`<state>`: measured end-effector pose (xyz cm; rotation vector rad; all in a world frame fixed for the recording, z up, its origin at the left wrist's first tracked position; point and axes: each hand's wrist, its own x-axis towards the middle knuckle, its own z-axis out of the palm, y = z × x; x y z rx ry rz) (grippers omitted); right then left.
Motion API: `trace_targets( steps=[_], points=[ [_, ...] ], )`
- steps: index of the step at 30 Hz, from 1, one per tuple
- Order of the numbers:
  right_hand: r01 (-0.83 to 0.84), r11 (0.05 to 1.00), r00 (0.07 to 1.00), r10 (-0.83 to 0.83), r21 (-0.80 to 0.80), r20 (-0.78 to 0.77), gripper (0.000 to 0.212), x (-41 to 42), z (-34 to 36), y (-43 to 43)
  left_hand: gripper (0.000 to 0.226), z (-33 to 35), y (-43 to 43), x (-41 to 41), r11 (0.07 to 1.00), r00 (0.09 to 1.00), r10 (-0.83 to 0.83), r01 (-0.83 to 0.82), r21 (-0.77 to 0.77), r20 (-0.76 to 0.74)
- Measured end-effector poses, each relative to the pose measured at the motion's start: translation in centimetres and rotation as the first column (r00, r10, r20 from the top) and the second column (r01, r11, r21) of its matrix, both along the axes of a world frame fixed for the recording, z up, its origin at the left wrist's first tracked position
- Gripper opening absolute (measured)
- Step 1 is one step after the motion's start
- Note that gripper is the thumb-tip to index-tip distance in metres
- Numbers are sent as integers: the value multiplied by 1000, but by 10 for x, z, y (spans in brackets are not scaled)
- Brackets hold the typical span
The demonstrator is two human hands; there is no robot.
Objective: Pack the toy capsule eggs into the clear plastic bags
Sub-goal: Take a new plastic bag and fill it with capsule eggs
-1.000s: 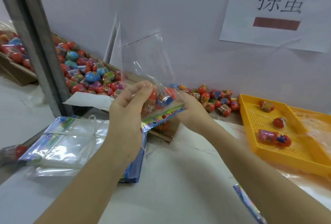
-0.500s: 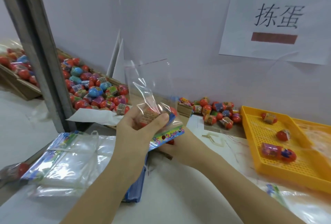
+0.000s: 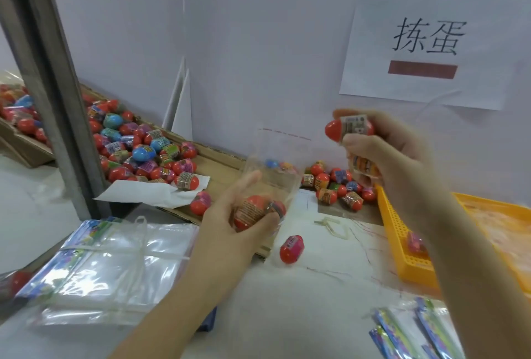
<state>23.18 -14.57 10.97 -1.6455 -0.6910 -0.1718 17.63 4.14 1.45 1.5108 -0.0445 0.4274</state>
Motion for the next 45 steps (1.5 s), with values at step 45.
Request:
trace_targets(
  steps=[45],
  points=[
    [-85, 968, 993, 62, -238, -102, 36, -13, -15, 30, 36, -7, -2, -6, 742, 853, 18, -361, 565, 522]
  ],
)
